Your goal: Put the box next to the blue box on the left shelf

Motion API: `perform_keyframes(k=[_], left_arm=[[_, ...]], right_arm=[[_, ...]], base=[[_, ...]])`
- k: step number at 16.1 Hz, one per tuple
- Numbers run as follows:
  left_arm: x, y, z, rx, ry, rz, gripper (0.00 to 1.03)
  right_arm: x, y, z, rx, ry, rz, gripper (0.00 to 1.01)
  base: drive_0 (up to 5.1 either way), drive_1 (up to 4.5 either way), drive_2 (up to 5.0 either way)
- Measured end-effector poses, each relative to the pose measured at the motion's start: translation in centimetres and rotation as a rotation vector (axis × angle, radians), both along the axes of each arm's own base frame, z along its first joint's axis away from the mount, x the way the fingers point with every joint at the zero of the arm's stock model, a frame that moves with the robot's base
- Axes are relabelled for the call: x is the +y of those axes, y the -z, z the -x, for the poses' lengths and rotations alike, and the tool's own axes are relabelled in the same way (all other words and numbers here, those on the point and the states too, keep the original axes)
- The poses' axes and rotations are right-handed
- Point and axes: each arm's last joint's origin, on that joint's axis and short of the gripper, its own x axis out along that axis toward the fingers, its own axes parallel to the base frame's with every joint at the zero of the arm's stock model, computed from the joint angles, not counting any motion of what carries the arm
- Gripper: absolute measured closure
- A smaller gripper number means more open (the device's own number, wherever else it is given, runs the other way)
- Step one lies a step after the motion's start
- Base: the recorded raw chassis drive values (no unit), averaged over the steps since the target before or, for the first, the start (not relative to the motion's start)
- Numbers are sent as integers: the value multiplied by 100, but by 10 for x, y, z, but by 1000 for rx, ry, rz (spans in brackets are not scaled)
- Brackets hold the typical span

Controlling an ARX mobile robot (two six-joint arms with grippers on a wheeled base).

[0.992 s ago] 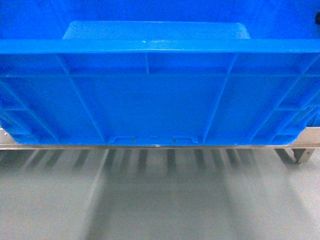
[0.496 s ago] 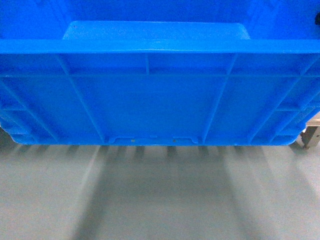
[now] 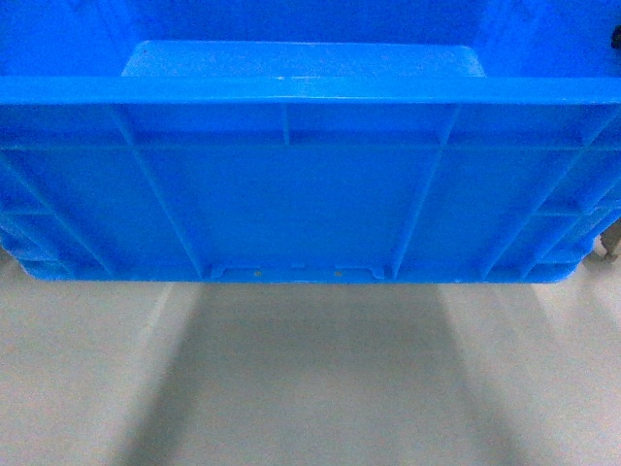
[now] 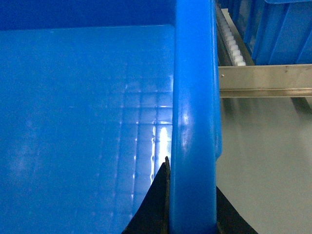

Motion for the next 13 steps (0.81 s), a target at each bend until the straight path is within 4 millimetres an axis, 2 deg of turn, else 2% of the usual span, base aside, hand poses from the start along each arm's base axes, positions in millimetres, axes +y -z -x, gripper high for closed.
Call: perform_keyframes(k=[11, 13], left_arm=[[0, -1, 0, -6, 0, 1, 89], [0, -1, 0, -2, 0, 0, 89]], right_arm=[[0, -1, 0, -4, 1, 0, 94], [0, -1, 0, -3, 1, 0, 94]], base=[[0, 0, 0], [2, 402, -398]])
